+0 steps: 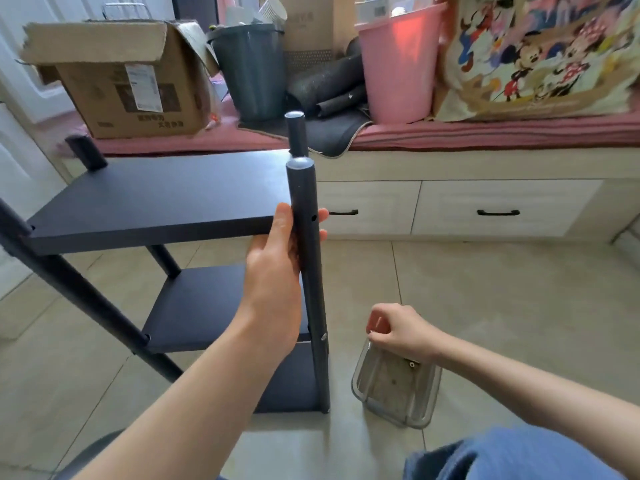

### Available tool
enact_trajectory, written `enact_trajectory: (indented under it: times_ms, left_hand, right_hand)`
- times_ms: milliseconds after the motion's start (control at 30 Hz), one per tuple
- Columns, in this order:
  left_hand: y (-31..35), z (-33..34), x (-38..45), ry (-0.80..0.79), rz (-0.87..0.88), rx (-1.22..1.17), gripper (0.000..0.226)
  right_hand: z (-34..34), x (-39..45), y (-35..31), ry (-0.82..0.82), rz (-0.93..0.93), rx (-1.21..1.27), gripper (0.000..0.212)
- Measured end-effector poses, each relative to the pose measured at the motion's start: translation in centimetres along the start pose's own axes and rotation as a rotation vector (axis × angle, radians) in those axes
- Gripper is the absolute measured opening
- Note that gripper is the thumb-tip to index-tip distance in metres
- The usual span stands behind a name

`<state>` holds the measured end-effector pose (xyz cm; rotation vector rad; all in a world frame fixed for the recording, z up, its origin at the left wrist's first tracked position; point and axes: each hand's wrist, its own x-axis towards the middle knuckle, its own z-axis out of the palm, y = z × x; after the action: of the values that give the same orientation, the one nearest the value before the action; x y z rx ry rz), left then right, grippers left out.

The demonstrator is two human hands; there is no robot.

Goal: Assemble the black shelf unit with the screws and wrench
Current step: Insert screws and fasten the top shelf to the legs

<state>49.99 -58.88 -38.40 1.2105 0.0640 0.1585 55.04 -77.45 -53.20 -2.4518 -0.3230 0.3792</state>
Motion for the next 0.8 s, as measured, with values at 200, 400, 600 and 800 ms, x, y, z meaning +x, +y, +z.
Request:
enact_trajectory:
  times_ms: [200, 400, 600, 800]
  left_hand:
    - [0.3, -0.3, -0.6, 0.008, -0.024, 0.027, 0.036]
    - [1.0, -1.0, -0.6, -0.044, -0.081, 0.055, 0.051]
    - [0.7, -1.3, 0.0, -0.007, -0.136, 0.028, 0.049]
    - [-0.5, -1.4, 0.0, 0.072, -0.115, -0.025, 0.046]
  right_hand:
    - [-6.9, -4.3, -9.5, 0.079, -0.022, 0.451, 0.007]
    - [-9.7, -7.8, -15.3, 0.241, -0.122, 0.745, 0.008]
    - [-8.5, -8.3, -16.7, 0.509, -0.314, 0.73, 0.007]
    - [-6.9, -7.9, -15.6, 0.502, -0.392, 0.718, 0.009]
